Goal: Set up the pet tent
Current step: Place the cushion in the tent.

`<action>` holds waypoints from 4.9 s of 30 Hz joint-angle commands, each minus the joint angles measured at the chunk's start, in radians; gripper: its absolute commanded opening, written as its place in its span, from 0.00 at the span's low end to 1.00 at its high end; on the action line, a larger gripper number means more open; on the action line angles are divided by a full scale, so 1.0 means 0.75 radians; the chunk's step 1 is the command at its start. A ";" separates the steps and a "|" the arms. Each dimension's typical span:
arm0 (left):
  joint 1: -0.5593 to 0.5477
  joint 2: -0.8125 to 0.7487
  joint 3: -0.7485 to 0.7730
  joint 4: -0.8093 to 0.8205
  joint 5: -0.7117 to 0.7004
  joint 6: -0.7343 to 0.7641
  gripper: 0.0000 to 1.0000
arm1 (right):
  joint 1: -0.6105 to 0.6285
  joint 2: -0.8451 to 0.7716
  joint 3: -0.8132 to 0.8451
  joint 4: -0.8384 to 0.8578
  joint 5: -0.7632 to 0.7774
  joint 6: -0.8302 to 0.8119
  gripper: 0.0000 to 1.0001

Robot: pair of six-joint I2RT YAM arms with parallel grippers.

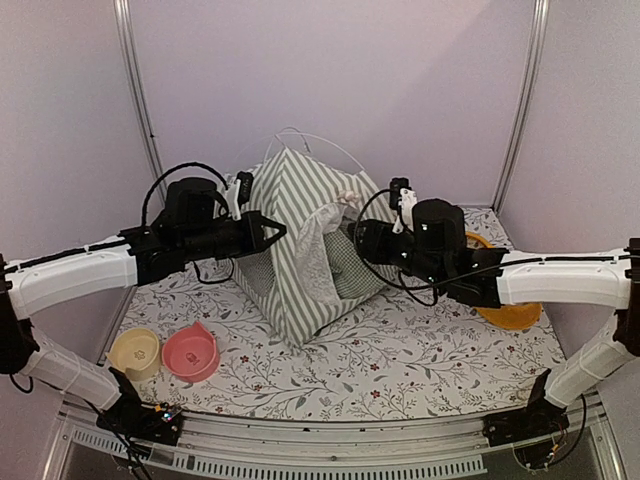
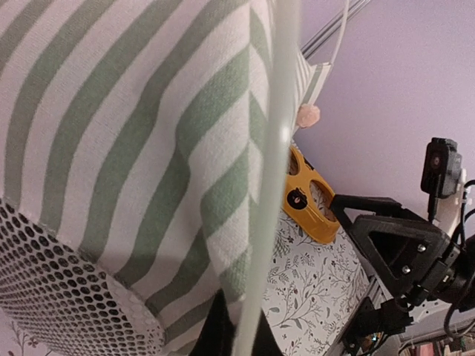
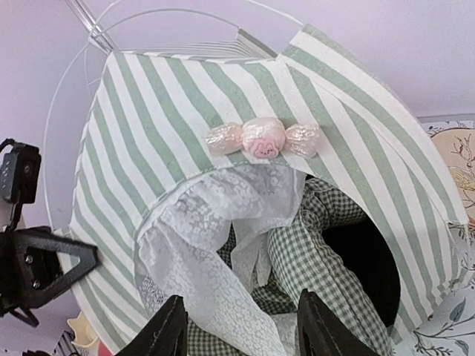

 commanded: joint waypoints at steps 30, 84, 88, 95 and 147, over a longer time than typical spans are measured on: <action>0.123 0.063 -0.026 0.202 0.242 -0.220 0.00 | -0.161 0.839 0.542 -0.070 -0.069 -0.066 0.00; 0.236 -0.015 -0.070 0.031 0.268 -0.120 0.00 | -0.250 0.180 0.196 -0.230 -0.213 -0.268 0.83; 0.238 -0.011 -0.060 0.038 0.279 -0.121 0.00 | -0.295 0.113 0.004 -0.293 -0.155 -0.153 0.86; 0.225 0.035 -0.024 0.030 0.356 -0.089 0.00 | -0.301 0.299 -0.007 -0.136 -0.297 -0.086 0.84; 0.203 -0.023 0.098 -0.271 0.149 0.036 0.00 | -0.279 0.370 0.445 -0.448 -0.140 -0.233 0.84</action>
